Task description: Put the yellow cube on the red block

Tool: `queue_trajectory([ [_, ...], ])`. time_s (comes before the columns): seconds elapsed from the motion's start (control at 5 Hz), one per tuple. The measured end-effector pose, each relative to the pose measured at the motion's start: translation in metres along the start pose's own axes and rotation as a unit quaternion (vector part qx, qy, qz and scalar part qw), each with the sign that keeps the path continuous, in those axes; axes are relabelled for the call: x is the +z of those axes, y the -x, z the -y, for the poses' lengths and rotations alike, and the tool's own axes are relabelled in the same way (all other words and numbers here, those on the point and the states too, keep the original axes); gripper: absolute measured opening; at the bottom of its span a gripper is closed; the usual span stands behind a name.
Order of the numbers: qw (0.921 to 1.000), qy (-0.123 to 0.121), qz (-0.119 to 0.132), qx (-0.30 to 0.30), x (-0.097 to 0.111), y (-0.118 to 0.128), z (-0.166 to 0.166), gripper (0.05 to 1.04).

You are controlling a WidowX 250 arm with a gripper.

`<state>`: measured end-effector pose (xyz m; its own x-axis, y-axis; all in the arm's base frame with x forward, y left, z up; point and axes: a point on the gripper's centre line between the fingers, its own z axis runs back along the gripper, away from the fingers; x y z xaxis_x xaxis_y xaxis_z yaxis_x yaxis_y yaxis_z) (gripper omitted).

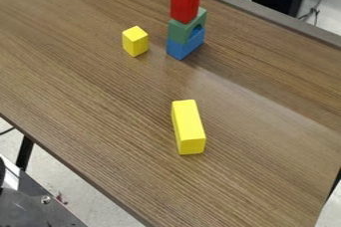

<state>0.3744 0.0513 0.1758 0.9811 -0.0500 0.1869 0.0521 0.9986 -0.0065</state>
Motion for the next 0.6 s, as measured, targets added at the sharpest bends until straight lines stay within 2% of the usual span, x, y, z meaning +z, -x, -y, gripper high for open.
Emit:
queue_trajectory([
  [0.2, 1.0, -0.003, 0.001, 0.004, -0.0003, 0.0005, -0.0061, 0.574],
  [0.4, 0.9999, -0.002, -0.009, 0.004, -0.0096, 0.001, -0.0099, 0.574],
  [0.6, 1.0, -0.003, -0.006, 0.005, -0.0086, -0.0001, -0.0123, 0.574],
])
